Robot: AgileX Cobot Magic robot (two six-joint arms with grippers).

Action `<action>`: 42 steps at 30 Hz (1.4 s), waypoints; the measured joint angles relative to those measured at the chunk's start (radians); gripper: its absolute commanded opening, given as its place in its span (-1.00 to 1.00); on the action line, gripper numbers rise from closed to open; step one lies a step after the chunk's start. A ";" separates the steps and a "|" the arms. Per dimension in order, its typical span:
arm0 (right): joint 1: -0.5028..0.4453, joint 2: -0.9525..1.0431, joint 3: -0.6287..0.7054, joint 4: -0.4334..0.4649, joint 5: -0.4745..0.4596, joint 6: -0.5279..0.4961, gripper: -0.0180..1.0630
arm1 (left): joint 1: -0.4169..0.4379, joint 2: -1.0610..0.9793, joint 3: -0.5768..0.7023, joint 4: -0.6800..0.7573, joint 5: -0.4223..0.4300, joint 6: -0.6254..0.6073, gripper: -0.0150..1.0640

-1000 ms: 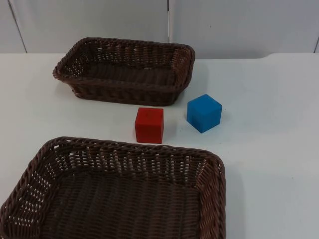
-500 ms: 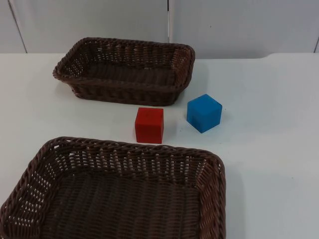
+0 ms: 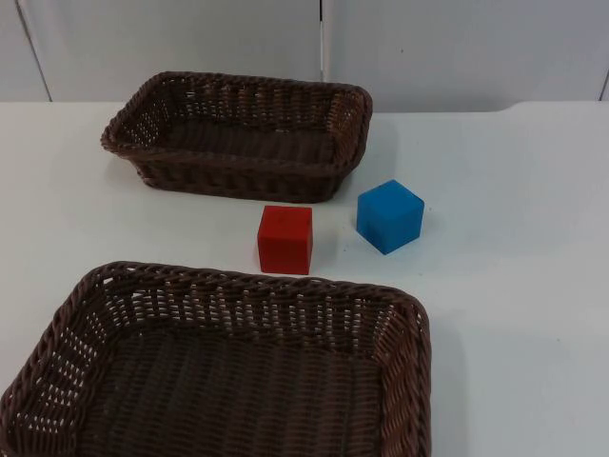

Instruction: Pick up one cube with the left hand and place it into the upper basket. Pick up one cube with the right hand and place it into the lower basket.

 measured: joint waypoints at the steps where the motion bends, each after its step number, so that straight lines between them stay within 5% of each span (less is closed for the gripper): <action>1: 0.000 0.000 0.000 0.000 0.000 0.000 0.98 | 0.000 0.000 0.000 0.000 0.000 0.000 0.97; 32: 0.000 0.000 0.000 0.002 0.000 0.002 0.98 | 0.000 0.273 -0.071 -0.061 -0.037 0.065 0.97; 42: 0.000 0.000 0.000 0.002 0.000 0.002 0.98 | 0.000 0.457 -0.128 -0.063 -0.149 0.106 0.97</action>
